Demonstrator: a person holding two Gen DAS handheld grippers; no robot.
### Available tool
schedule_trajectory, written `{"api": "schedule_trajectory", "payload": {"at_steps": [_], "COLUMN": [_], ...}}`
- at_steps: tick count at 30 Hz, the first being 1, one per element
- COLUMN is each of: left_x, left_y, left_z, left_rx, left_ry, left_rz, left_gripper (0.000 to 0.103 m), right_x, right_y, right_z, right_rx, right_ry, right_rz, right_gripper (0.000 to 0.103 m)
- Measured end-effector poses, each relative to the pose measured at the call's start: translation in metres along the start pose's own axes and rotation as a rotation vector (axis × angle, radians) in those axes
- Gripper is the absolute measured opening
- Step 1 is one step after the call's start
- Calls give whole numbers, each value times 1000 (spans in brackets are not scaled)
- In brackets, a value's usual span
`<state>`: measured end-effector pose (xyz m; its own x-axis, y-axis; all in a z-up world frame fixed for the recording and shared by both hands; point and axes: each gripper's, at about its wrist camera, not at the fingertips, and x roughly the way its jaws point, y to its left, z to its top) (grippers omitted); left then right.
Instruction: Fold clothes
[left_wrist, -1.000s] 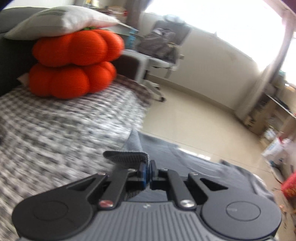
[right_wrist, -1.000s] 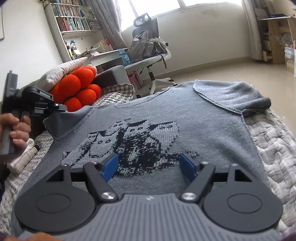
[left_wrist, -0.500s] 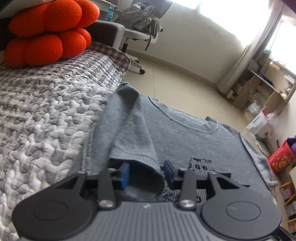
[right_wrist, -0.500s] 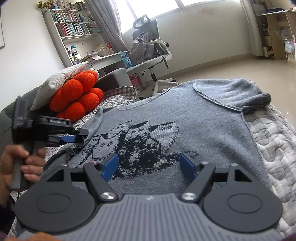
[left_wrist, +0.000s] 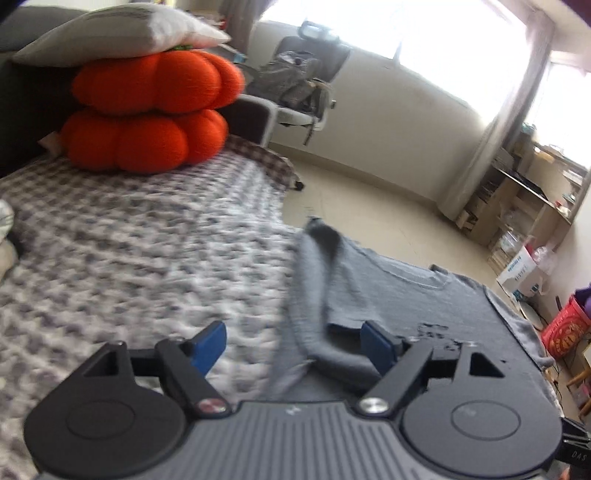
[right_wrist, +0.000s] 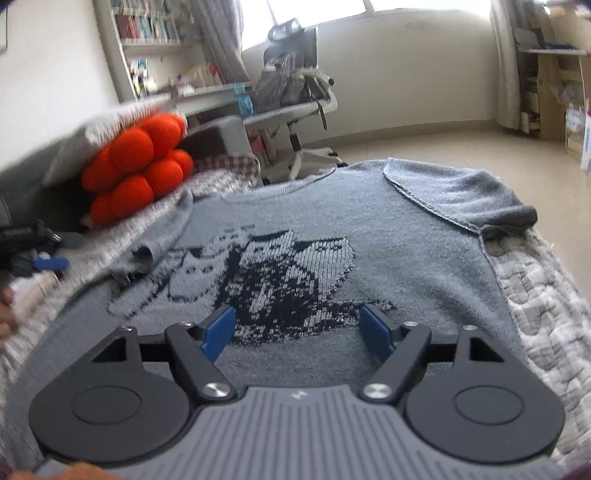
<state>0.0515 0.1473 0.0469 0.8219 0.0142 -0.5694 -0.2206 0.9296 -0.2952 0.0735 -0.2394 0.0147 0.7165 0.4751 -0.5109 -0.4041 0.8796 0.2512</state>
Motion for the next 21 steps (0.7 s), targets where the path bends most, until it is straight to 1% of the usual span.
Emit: {"api": "schedule_trajectory", "payload": {"at_steps": [3, 6, 9, 12, 16, 18, 21], "left_x": [-5, -6, -4, 0, 9, 10, 12], "left_y": [16, 20, 15, 6, 0, 0, -1], "left_z": [-4, -8, -13, -17, -21, -24, -28], "left_rx": [-19, -7, 20, 62, 101, 110, 130], "left_ry": [0, 14, 22, 39, 86, 91, 103], "left_rz": [24, 30, 23, 22, 20, 21, 33], "left_gripper": [81, 81, 81, 81, 81, 81, 81], "right_x": [4, 9, 20, 42, 80, 97, 117], "right_y": [12, 22, 39, 69, 110, 126, 141], "right_z": [8, 20, 35, 47, 49, 50, 66], "right_rx": [-13, 24, 5, -107, -282, -341, -356], "right_ry": [50, 75, 84, 103, 164, 177, 147], "right_rz": [-22, 61, 95, 98, 120, 116, 127], "right_gripper": [80, 80, 79, 79, 78, 75, 75]}}
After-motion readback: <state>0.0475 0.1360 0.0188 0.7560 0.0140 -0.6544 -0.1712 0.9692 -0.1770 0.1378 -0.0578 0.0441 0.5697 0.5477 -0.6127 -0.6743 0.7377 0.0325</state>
